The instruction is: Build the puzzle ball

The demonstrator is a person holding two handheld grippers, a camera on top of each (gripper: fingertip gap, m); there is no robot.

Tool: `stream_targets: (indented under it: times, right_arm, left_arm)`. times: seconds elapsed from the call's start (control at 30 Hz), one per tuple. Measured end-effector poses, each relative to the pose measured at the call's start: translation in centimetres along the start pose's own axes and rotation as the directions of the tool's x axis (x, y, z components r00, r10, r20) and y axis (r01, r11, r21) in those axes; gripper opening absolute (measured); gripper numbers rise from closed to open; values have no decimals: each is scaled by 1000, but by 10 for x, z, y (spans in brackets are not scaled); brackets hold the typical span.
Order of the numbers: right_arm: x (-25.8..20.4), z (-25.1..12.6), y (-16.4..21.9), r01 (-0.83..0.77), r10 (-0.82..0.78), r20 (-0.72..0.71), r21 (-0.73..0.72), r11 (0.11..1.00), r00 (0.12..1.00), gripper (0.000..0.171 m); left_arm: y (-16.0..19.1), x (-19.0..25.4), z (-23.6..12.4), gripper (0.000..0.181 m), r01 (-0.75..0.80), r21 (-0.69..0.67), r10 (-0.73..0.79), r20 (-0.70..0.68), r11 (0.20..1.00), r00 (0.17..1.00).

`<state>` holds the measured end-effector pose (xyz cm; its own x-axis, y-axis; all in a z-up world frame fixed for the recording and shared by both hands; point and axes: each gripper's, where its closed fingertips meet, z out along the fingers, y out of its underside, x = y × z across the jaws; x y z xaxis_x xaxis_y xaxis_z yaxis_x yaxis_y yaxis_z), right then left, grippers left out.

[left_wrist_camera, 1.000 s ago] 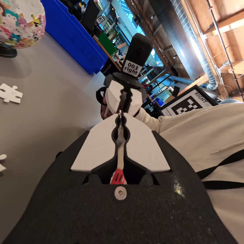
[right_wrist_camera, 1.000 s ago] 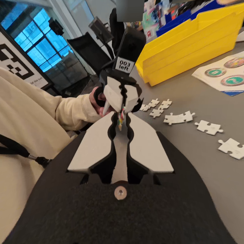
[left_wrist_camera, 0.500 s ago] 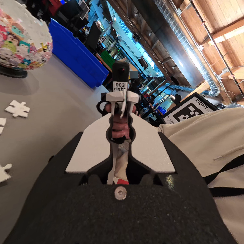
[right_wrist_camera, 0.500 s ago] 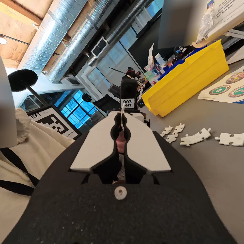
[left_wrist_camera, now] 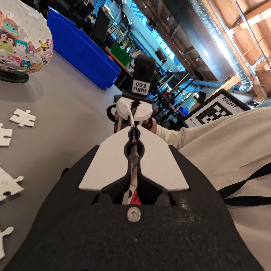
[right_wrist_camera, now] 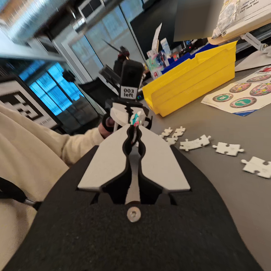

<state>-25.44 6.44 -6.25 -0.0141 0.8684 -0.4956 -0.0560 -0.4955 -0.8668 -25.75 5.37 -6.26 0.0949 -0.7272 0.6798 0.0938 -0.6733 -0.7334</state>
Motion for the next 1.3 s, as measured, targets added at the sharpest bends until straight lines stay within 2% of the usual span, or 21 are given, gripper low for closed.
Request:
stream_targets:
  times: [0.13,0.17,0.23,0.37,0.47,0.6,0.7,0.8,0.93,1.17,1.3]
  right_arm:
    - [4,-6,3,146,-152,-33,-152,978,988,4]
    - [5,-9,1,161,-171,-39,-181,970,984,9]
    - [5,-12,-6,166,-178,-27,-243,956,984,19]
    - [-6,-15,-6,160,-147,64,-428,890,987,22]
    - [-13,-12,-9,184,-143,120,-476,860,982,20]
    - [-9,-12,0,261,-210,156,-602,754,965,20]
    - [-7,-11,7,323,-261,197,-694,644,945,20]
    - [-8,-8,10,354,-255,248,-727,589,935,19]
    - [-6,-11,10,361,-226,283,-754,548,932,7]
    - [-7,-14,15,381,-176,339,-786,488,924,3]
    - [-11,-14,16,395,-134,381,-779,487,915,5]
  left_arm:
    - [5,-1,0,1,-12,-36,12,12,999,1000]
    - [6,0,0,1,-10,-41,11,9,999,1000]
    - [8,-3,1,1,-24,-59,25,27,998,999]
    - [14,-3,2,1,-52,-102,56,38,993,998]
    - [17,-2,4,1,-67,-119,72,38,991,997]
    - [22,0,5,1,-103,-147,110,45,984,993]
    - [22,4,6,1,-129,-152,136,36,980,990]
    - [24,5,6,2,-145,-163,153,34,976,988]
    - [25,7,6,2,-168,-173,176,31,970,984]
    - [29,6,8,1,-196,-197,207,37,961,978]
    - [30,7,8,2,-213,-207,223,28,955,974]
